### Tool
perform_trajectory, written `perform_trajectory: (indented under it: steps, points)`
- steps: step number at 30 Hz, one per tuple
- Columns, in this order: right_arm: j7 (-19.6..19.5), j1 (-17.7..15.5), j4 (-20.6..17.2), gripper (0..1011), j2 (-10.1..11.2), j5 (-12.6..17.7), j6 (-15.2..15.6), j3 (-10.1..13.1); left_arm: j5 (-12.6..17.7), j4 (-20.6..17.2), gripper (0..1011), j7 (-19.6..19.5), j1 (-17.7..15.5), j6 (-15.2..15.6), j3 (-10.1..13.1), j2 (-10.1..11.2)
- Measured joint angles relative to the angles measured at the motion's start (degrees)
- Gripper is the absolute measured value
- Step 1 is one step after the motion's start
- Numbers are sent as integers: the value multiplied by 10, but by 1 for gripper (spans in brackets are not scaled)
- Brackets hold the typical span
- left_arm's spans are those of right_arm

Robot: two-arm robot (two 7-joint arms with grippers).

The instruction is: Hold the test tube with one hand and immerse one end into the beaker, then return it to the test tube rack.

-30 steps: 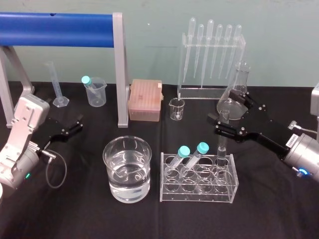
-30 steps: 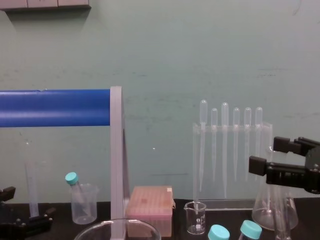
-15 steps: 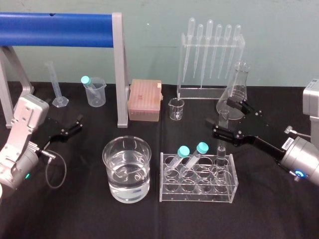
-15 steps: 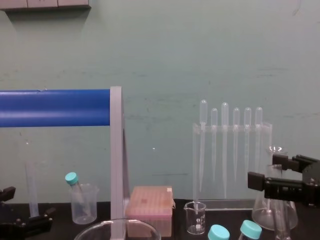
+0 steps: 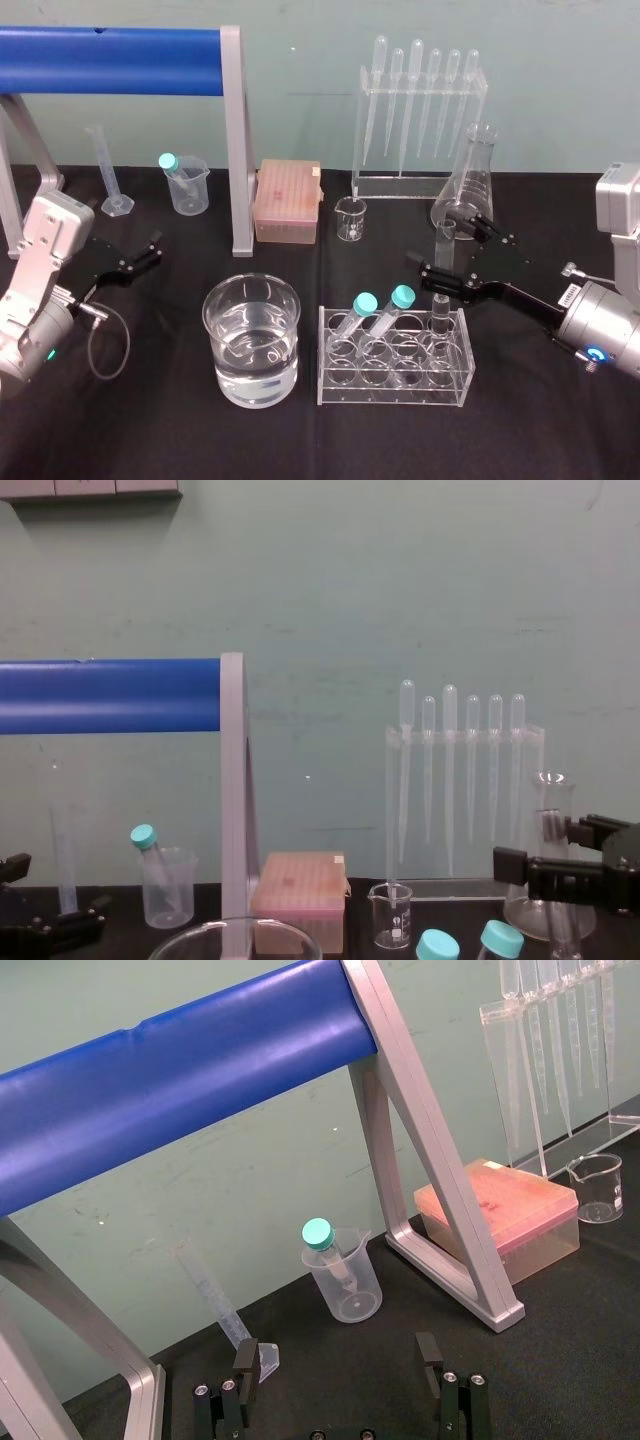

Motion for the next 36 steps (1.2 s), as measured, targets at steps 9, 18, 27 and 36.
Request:
perform_trajectory:
  steps: [9, 18, 27, 36]
  points:
    - [0, 0, 4, 1000, -1, 1, 11, -1, 0, 0, 1000, 0, 0, 0, 0, 0]
    - [-2, 3, 8, 1000, -4, 3, 16, -1, 0, 0, 1000, 0, 0, 0, 0, 0]
    - [-5, 1, 8, 1000, -6, 6, 16, 2, 0, 0, 1000, 0, 0, 0, 0, 0]
    - [-9, 1, 8, 1000, -7, 6, 16, 3, 0, 0, 1000, 0, 0, 0, 0, 0]
